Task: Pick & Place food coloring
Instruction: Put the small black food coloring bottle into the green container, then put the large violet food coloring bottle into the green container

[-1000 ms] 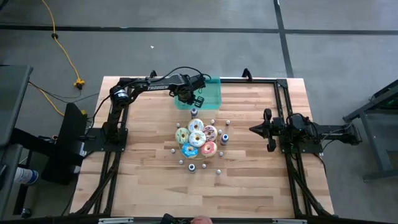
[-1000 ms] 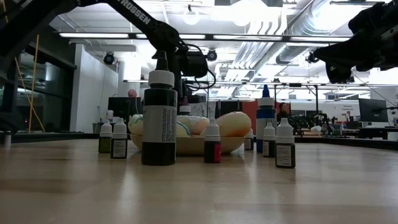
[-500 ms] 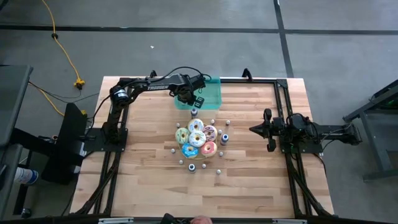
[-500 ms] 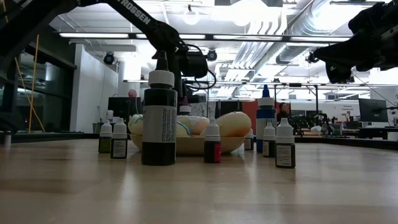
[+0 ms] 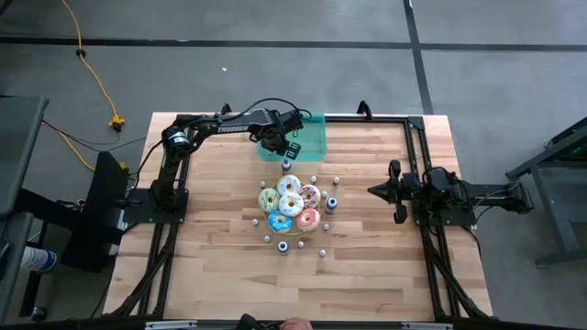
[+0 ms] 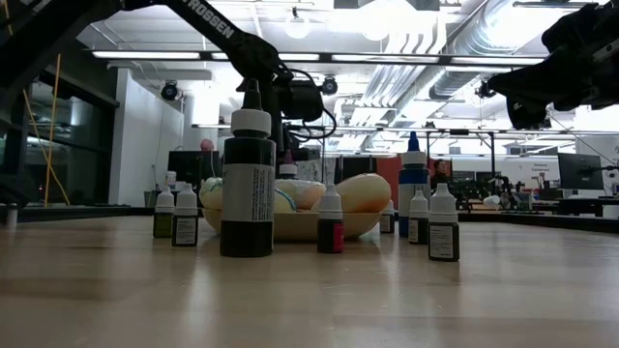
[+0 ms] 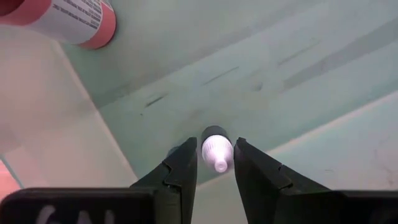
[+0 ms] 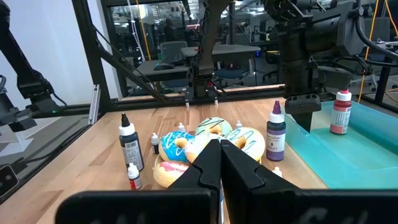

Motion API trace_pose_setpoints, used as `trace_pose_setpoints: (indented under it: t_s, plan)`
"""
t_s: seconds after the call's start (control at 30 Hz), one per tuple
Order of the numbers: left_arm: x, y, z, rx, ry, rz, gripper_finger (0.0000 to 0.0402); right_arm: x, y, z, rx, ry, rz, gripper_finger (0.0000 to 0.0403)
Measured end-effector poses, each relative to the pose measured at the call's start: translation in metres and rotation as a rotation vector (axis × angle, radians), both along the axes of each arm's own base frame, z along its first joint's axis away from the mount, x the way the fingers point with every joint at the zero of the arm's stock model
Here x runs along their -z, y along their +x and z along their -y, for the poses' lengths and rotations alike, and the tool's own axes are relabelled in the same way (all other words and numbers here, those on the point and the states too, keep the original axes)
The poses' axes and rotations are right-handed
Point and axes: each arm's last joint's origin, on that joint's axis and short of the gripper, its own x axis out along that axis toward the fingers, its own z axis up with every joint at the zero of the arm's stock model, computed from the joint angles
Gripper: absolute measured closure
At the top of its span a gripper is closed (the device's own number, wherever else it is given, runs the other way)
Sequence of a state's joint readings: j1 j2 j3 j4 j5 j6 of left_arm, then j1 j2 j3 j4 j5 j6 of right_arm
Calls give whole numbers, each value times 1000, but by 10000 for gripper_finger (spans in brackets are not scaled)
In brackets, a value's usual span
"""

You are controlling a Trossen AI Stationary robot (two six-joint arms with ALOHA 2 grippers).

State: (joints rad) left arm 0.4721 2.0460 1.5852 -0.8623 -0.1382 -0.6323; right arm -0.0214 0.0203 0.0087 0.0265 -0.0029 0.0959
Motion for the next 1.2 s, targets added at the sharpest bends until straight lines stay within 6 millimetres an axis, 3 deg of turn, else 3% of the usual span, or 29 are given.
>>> trace_pose_setpoints:
  t_s: [0.3, 0.47, 0.83, 1.2]
  plan:
    - [0, 0, 0, 30, -6, 1, 300, 0, 0, 0, 0, 0, 0, 402]
    - [-3, 2, 0, 68, 3, -1, 272, 0, 0, 0, 0, 0, 0, 402]
    - [-38, 10, -9, 103, 64, 45, 182, 0, 0, 0, 0, 0, 0, 402]
    - [-90, 12, -3, 313, 62, 27, 172, 0, 0, 0, 0, 0, 0, 402]
